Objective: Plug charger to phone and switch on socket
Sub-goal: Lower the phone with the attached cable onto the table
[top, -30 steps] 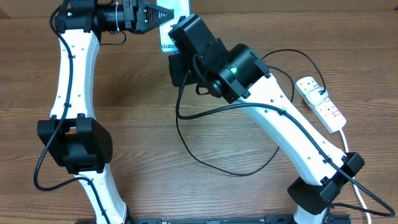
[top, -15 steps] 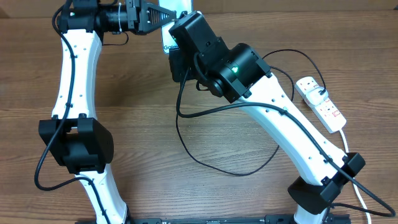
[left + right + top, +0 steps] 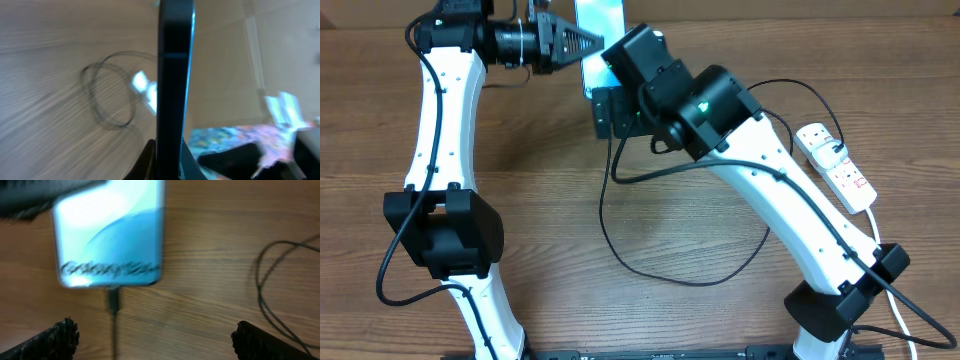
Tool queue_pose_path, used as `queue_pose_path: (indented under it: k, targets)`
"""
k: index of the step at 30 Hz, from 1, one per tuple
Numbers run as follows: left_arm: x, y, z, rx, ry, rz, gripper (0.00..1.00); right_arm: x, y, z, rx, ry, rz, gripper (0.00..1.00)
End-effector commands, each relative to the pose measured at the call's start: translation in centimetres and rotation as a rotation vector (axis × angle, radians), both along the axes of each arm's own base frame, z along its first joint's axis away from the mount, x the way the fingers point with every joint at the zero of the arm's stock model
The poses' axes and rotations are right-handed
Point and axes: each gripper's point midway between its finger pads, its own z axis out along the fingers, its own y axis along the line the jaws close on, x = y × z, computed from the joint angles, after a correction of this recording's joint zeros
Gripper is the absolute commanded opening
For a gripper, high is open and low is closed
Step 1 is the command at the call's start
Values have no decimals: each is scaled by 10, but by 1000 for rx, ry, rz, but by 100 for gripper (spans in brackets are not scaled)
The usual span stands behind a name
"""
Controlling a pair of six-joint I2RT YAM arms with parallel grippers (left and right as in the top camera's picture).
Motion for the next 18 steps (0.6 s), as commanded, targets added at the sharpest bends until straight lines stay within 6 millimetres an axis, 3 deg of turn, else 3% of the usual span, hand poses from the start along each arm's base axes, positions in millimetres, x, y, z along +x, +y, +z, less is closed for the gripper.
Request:
queue_pose_path:
  k: [1, 10, 18]
  targets:
    - [-7, 8, -20, 196, -88, -11, 4, 10, -33, 23, 39, -24, -116, 100]
    - [-27, 2, -79, 479, 4, -56, 4, 23, -103, 8, -17, 69, -287, 100]
    - [-31, -17, -122, 554, 35, -78, 4, 30, -170, -1, -68, 131, -441, 100]
